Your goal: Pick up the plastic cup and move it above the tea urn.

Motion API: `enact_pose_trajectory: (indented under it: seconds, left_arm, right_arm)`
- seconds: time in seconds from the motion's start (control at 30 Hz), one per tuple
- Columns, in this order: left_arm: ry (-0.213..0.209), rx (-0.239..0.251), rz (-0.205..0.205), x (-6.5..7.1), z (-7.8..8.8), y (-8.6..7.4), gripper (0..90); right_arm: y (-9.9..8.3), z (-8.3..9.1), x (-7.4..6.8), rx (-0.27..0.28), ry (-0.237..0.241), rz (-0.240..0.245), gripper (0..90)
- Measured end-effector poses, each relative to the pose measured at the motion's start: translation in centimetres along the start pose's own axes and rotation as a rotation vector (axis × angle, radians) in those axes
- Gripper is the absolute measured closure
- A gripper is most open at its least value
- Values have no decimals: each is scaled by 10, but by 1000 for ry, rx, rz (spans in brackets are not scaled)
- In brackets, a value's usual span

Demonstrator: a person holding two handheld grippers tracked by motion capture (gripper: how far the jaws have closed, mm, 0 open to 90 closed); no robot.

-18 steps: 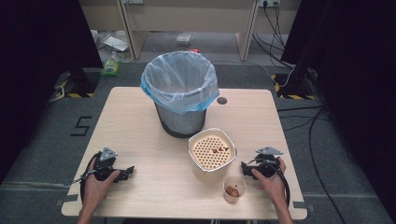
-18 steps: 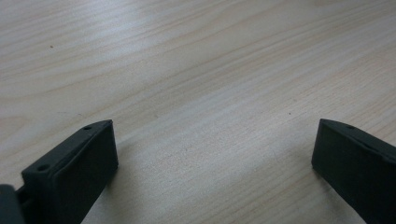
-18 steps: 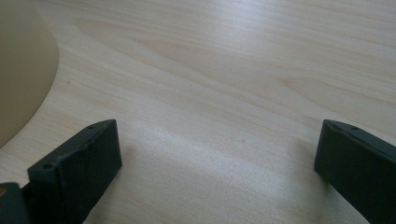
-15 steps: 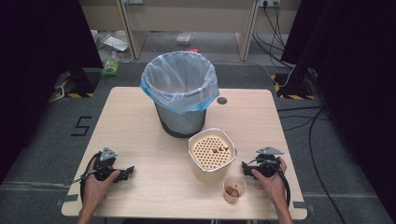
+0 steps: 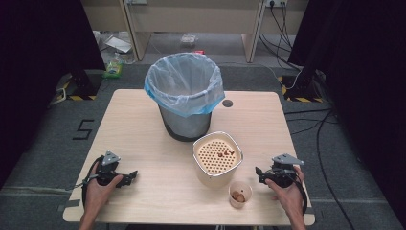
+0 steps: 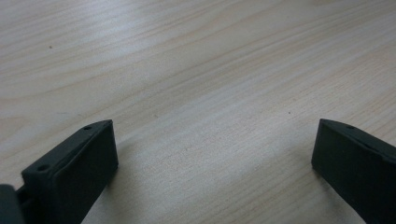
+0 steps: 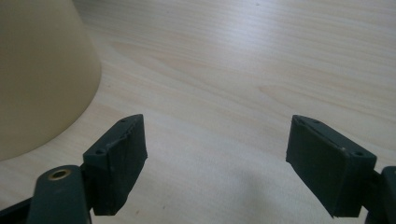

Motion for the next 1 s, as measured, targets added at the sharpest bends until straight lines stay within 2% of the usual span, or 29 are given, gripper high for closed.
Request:
enact_pose_trajectory:
  seconds: [0.13, 0.27, 0.3, 0.33, 0.53, 0.57, 0.63, 0.73, 1.0]
  left_arm:
    - [0, 0, -1, 0, 0, 0, 0]
    - [0, 0, -1, 0, 0, 0, 0]
    - [0, 0, -1, 0, 0, 0, 0]
    - [0, 0, -1, 0, 0, 0, 0]
    - [0, -1, -2, 0, 0, 0, 0]
    - [0, -1, -2, 0, 0, 0, 0]
    - [0, -1, -2, 0, 0, 0, 0]
    - [0, 0, -2, 0, 0, 0, 0]
    - [0, -1, -2, 0, 0, 0, 0]
  right_arm:
    - [-3, 13, -3, -11, 32, -18, 243]
    - [-3, 32, -7, 2, 41, -16, 266]
    - [-3, 32, -7, 2, 41, -16, 266]
    - [-2, 39, -9, 20, 49, -9, 279]
    - [-2, 50, -15, 24, 61, 8, 313]
    - [-3, 54, -19, 30, 64, 21, 320]
    - [-3, 56, -23, 31, 68, 15, 320]
    - [-2, 62, -32, 37, 88, 42, 319]
    - [3, 77, -52, 66, 87, 73, 332]
Point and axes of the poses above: each handheld gripper's, and its own axes: z roughly backward along the jaws, y roughly out of its top, x roughly to its right, the point moved 5 cm from there along -z, roughly forward along the jaws, and after that the axes turned 9 degrees about -x, right-handed, at the moved point
